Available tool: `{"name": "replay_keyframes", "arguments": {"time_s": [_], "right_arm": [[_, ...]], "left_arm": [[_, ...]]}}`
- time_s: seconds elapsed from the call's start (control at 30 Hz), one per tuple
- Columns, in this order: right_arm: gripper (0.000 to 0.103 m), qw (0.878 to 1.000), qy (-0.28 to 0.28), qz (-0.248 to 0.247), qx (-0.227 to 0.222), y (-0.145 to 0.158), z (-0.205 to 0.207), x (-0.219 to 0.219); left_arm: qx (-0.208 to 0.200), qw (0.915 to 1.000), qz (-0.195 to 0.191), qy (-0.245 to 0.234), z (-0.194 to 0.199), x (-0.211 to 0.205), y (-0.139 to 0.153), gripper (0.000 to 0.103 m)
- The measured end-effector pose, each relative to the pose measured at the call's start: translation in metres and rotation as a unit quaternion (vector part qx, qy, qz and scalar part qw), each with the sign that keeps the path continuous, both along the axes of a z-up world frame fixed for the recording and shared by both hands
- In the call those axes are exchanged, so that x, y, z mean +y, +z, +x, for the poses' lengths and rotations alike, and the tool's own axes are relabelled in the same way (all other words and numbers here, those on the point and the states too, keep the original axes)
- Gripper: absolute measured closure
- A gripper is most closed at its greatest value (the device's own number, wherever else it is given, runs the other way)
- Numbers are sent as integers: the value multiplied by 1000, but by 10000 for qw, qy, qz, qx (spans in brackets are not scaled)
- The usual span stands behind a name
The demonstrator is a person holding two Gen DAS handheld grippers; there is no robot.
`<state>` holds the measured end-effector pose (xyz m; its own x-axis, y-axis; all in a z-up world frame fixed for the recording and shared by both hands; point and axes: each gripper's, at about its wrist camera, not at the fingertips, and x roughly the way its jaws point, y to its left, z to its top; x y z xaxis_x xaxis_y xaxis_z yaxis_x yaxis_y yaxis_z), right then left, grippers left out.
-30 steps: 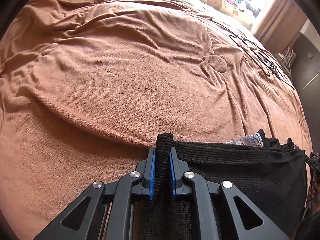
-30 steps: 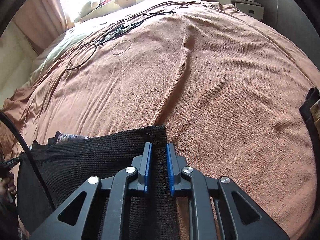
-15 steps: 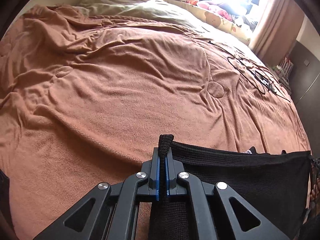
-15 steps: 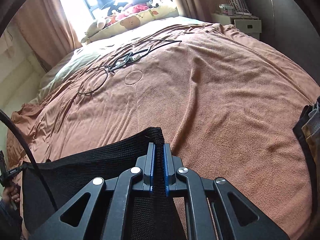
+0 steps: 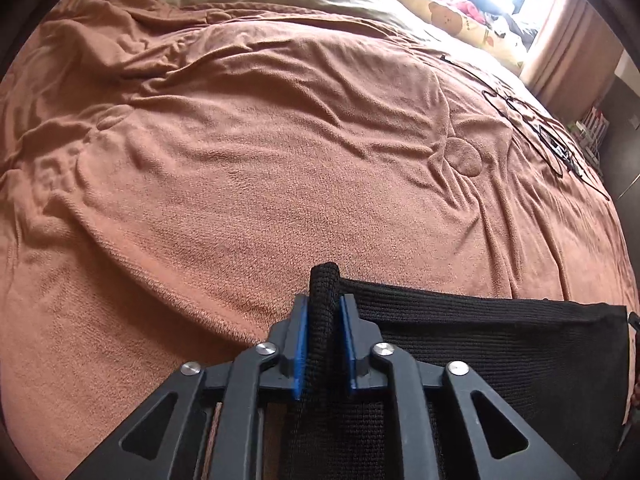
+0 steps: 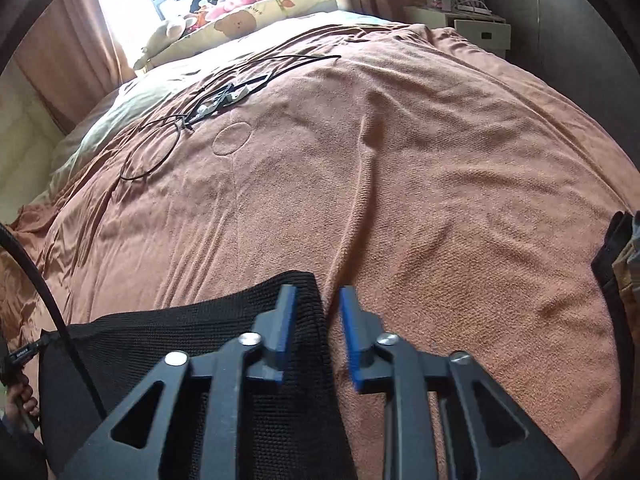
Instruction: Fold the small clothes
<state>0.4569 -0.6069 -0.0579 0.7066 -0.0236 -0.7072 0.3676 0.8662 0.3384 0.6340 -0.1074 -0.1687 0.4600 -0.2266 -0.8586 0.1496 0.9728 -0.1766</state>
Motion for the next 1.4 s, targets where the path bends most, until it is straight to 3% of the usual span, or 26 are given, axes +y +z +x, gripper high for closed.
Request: {"name": "replay_keyframes", "arguments": {"time_s": [0.03, 0.07, 0.23, 0.57, 0.73, 1.13, 1.4], "right_arm": [[29, 10000, -36, 49, -41, 2, -3, -3], [23, 9998, -23, 117, -166, 6, -7, -3], [23, 9988, 276, 86, -383, 20, -28, 9], [23, 9963, 41, 254, -824, 38, -92, 28], [23, 9957, 59, -11, -922, 42, -120, 52], [23, 9961, 251, -134, -835, 32, -194, 92], [23, 9958, 527, -10, -743, 19, -225, 116]], "left_arm": [[30, 10000, -36, 53, -2, 3, 1, 68], [27, 9999, -62, 85, -6, 6, 4, 63], [-53, 9998, -61, 190, -28, 17, 20, 51], [-157, 9988, -359, 288, -105, 43, 44, 51], [-180, 9988, -282, 364, -142, 58, 49, 51], [-166, 9979, -468, 416, -220, 78, 55, 51], [78, 9955, -734, 586, -261, 89, 35, 51]]}}
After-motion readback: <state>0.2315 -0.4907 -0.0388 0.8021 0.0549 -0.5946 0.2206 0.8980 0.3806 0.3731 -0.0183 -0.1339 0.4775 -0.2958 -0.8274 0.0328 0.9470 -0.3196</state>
